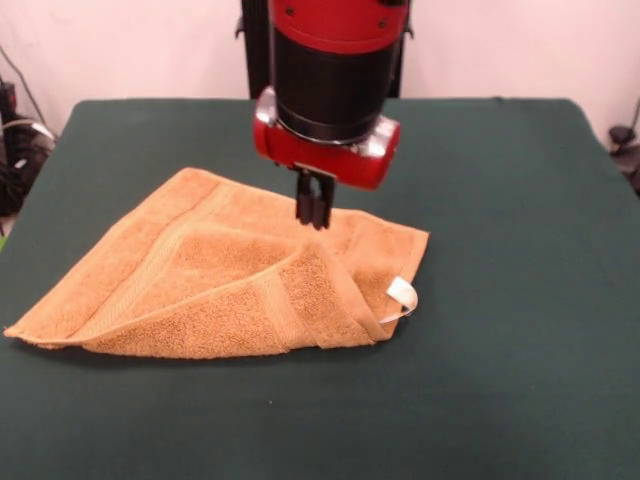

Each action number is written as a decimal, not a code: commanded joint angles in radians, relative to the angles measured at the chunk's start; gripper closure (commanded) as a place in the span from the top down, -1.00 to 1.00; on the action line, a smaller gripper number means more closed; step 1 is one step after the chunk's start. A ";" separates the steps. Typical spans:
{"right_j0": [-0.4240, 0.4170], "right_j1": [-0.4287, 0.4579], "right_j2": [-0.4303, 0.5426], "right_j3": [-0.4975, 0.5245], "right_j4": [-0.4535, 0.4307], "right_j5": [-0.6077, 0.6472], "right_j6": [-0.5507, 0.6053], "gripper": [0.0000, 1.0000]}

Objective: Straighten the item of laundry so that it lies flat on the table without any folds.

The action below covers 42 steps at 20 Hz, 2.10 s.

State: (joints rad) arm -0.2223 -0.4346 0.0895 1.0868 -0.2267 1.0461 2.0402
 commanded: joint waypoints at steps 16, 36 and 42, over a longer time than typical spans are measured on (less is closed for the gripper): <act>0.131 0.252 0.010 -0.286 0.024 0.209 0.142 -1.00; 0.144 0.299 -0.005 -0.284 0.106 0.350 0.203 -1.00; 0.160 0.272 -0.018 -0.246 0.151 0.322 0.240 -1.00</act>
State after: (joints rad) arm -0.1052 -0.1378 0.0382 0.7751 -0.1420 1.3088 2.0402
